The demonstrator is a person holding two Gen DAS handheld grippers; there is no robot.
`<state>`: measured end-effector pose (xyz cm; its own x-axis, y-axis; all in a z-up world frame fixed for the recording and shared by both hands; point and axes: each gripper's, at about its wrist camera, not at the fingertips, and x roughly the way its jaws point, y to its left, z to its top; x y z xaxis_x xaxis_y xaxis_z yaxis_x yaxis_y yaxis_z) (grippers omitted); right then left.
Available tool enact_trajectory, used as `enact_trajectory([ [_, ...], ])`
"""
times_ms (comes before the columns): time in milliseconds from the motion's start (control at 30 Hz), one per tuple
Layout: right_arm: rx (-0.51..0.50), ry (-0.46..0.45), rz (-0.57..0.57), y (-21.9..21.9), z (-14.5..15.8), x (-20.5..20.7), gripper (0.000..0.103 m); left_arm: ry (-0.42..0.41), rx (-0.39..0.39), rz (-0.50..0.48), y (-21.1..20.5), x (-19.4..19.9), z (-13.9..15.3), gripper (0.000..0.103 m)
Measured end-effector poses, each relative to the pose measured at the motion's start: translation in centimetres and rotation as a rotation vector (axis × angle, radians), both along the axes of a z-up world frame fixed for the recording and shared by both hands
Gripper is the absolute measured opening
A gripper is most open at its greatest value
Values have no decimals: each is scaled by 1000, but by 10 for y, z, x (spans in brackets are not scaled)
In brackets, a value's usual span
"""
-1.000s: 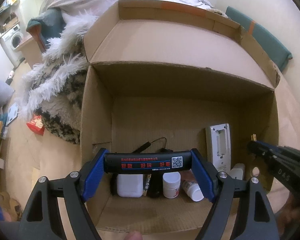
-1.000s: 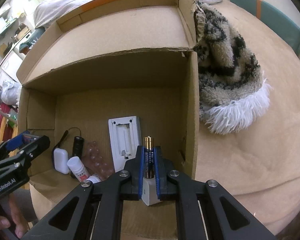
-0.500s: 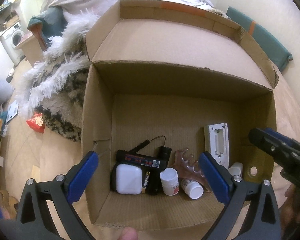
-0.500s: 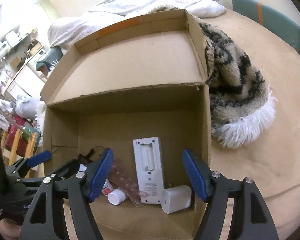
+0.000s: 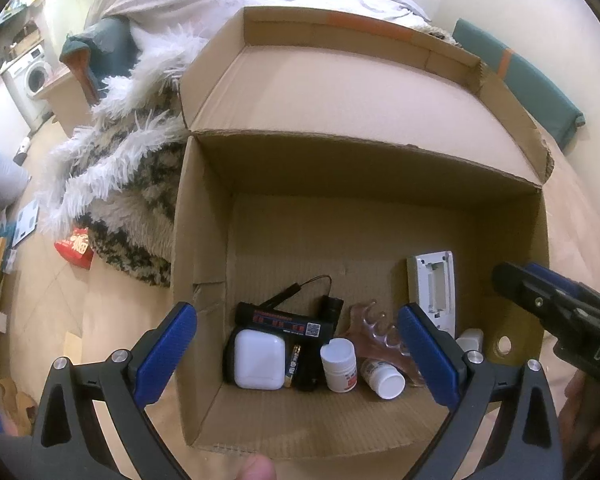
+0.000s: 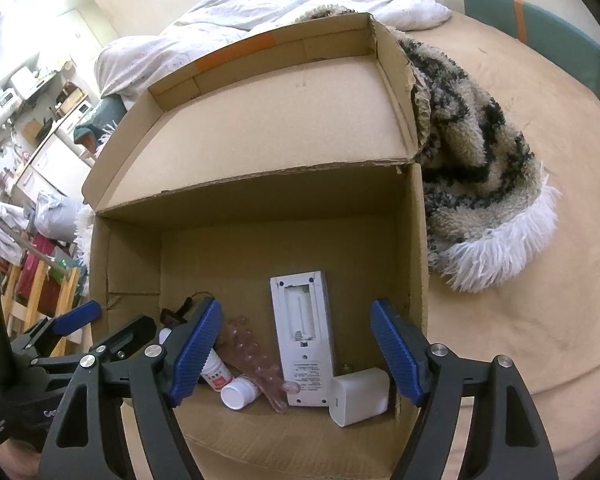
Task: Organize rigid objects
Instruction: 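Withdraw both tools from the box toward the pink items on the sheet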
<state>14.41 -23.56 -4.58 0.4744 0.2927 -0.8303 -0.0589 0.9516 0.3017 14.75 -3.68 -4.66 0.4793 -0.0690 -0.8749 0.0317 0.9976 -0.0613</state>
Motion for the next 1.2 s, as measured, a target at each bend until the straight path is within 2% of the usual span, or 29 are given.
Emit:
enact_trajectory([
  [333, 31, -29, -14, -3, 11, -6, 81, -33, -12, -14, 4, -20, 18, 101],
  [533, 27, -26, -16, -7, 13, -19, 81, -54, 0, 62, 18, -40, 31, 101],
  [633, 52, -14, -31, -13, 13, -28, 81, -40, 0, 89, 26, -51, 30, 101],
  [800, 4, -39, -21, -17, 19, -51, 81, -1, -10, 112, 35, -69, 25, 101],
  [1000, 48, 23, -25, -28, 8, -79, 81, 28, 40, 135, 38, -87, 17, 100],
  [1067, 109, 78, -31, -34, 0, -85, 81, 47, 51, 137, 36, -92, 11, 100],
  [1100, 145, 109, -38, -38, -5, -88, 81, 60, 53, 141, 35, -94, 7, 100],
  [1200, 156, 162, -82, -49, -14, -98, 81, 116, 24, 130, 27, -99, -6, 100],
])
